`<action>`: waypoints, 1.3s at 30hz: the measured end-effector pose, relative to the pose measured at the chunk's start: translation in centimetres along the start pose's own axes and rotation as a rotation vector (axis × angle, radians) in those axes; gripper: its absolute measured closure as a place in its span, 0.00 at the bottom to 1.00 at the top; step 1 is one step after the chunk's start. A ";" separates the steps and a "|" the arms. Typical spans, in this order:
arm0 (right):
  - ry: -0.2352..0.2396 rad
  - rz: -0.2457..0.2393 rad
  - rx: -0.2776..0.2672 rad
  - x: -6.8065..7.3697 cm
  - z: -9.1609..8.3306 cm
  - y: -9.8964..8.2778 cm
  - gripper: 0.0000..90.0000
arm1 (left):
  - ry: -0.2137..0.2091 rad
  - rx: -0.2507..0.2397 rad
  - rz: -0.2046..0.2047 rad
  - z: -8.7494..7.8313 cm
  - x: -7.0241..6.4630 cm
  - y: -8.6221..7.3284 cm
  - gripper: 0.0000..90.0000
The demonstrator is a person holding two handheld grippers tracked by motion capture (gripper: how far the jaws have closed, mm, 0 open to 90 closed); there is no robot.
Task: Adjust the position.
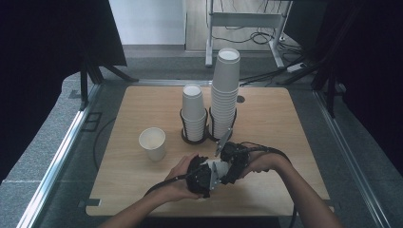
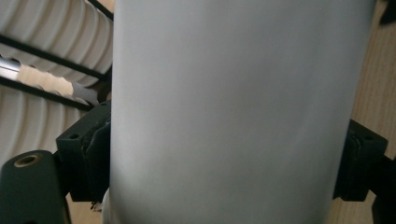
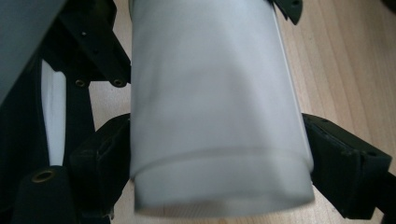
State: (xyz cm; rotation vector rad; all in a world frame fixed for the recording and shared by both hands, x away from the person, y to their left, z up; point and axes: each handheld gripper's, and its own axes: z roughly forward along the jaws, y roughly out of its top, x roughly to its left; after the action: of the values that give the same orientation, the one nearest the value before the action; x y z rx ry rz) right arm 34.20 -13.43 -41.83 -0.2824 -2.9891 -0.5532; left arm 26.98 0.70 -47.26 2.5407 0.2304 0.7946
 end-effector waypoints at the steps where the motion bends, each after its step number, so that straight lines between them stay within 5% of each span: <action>1: 0.005 0.001 0.008 -0.1 0.0 0.0 0.16 | 0.000 -0.001 0.003 0.0 0.0 0.1 0.14; 13: 0.105 0.031 0.101 -0.8 0.8 0.3 0.24 | -0.004 -0.004 0.012 0.2 -0.3 0.7 0.14; 18: 0.096 0.022 0.107 -0.8 0.9 0.3 0.25 | -0.011 -0.011 -0.002 0.3 -0.3 0.6 0.12; 23: 0.086 0.003 0.064 -0.5 0.8 -0.2 0.26 | -0.056 -0.031 -0.038 0.3 -0.3 0.5 0.00; 26: 0.088 0.006 0.015 -0.5 0.8 -0.9 0.26 | -0.061 -0.073 -0.074 0.0 -0.4 0.2 0.00; 39: 0.044 0.045 -0.112 -0.9 1.2 -3.5 0.26 | -0.066 -0.135 -0.099 -1.9 0.0 -0.4 0.00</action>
State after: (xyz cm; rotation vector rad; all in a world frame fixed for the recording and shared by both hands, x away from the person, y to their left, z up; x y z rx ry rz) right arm 34.36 -16.30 -44.28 -0.3409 -2.9068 -0.7132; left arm 25.88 1.76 -46.05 2.4041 0.2695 0.6648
